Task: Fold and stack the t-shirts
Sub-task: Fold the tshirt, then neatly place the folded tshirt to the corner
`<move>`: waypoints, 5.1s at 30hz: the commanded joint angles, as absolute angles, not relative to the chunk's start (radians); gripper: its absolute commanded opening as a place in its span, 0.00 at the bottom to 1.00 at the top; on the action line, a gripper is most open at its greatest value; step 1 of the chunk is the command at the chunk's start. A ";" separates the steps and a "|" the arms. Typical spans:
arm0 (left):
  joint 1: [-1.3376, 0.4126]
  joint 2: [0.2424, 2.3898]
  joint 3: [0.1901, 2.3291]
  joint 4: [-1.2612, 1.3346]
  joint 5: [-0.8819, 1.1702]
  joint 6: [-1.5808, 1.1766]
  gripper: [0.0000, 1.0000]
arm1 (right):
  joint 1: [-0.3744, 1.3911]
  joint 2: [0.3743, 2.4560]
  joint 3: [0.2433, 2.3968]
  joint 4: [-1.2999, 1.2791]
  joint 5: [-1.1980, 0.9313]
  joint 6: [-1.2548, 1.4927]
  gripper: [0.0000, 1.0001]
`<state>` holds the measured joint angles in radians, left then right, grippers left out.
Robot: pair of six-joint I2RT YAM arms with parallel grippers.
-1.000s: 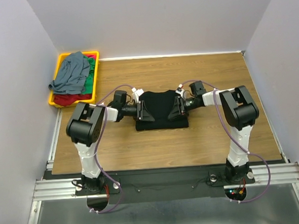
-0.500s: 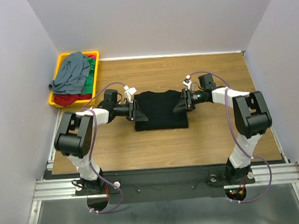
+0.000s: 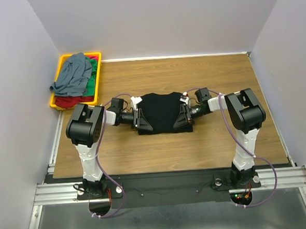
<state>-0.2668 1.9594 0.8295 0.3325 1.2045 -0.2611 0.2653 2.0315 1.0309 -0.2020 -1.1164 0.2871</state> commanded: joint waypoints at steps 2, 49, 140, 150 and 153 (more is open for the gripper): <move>-0.232 2.020 0.874 0.227 1.052 -0.189 0.39 | 0.193 2.057 1.014 -0.218 -0.962 0.212 0.39; -0.091 1.186 1.034 -0.201 0.581 0.078 0.91 | 0.496 1.890 1.192 -0.434 0.115 0.002 1.00; -0.044 1.308 1.098 -0.198 0.701 0.032 0.93 | -0.189 2.215 1.646 -0.531 0.020 -0.143 1.00; -0.037 1.307 1.103 -0.219 0.703 0.055 0.93 | -0.199 2.293 1.752 -0.531 0.005 -0.279 1.00; -0.037 1.307 1.100 -0.216 0.704 0.052 0.93 | -0.207 2.315 1.773 -0.531 0.005 -0.304 1.00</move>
<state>-0.0437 1.3251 1.0611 -0.2363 0.6792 0.0437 -0.1833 2.2200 1.7573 -0.6453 -0.0429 -0.2211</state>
